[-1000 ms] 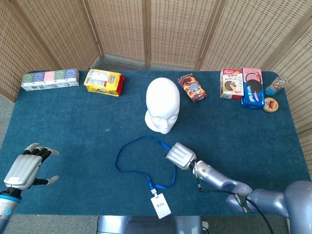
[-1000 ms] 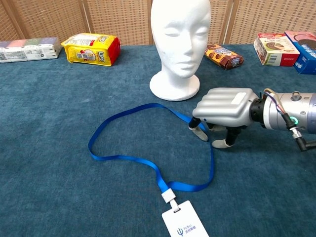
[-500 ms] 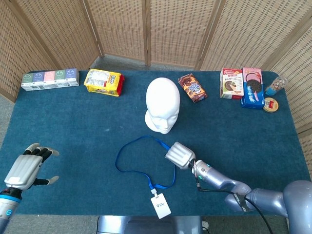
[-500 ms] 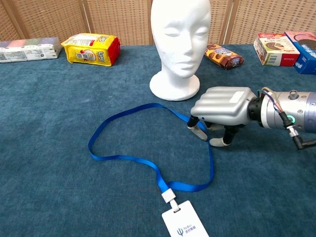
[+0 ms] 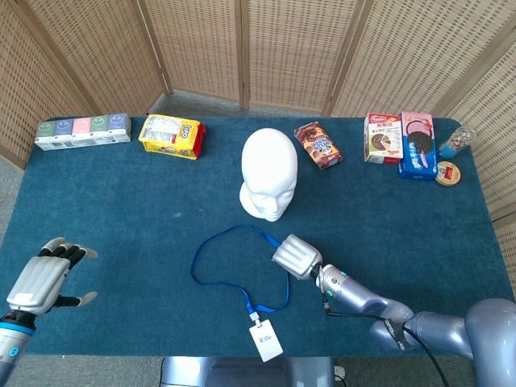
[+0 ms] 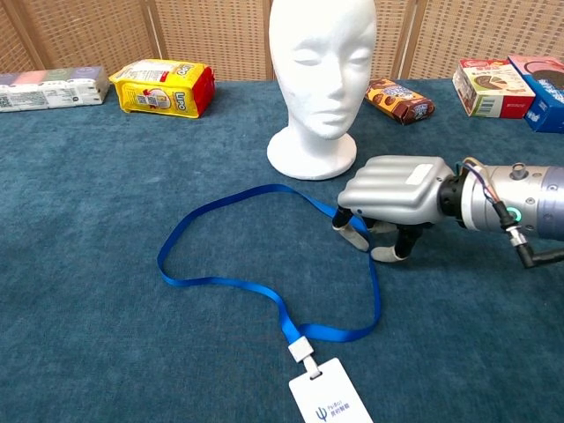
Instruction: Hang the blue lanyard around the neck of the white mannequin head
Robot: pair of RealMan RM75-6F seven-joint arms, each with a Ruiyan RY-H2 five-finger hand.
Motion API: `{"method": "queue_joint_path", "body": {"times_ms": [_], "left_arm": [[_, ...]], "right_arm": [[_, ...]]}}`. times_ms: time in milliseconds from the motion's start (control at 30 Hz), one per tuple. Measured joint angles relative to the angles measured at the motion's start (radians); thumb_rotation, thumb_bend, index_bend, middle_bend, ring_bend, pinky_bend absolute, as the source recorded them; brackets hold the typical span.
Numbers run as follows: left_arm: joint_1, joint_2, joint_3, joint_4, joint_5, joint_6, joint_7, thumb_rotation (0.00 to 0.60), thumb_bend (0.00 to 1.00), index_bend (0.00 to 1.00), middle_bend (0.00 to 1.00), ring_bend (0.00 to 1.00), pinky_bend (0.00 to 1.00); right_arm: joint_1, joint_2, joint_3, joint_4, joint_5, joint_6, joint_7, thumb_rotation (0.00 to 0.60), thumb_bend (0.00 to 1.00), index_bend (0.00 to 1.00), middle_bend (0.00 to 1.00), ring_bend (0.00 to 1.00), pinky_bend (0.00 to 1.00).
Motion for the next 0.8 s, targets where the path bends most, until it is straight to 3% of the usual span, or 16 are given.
{"method": "queue_joint_path", "body": {"times_ms": [600, 800], "left_arm": [[-0.008, 0.002, 0.000, 0.006, 0.004, -0.011, 0.002, 0.500, 0.09, 0.31, 0.34, 0.25, 0.13], [-0.030, -0.010, -0.011, 0.027, 0.035, -0.017, 0.027, 0.509, 0.10, 0.31, 0.41, 0.32, 0.23]], "right_arm": [[-0.011, -0.007, 0.000, 0.002, 0.008, 0.017, 0.008, 0.600, 0.43, 0.59, 1.00, 1.00, 1.00], [-0.018, -0.003, 0.001, -0.012, 0.013, 0.027, 0.009, 0.600, 0.44, 0.60, 1.00, 1.00, 1.00]]}}
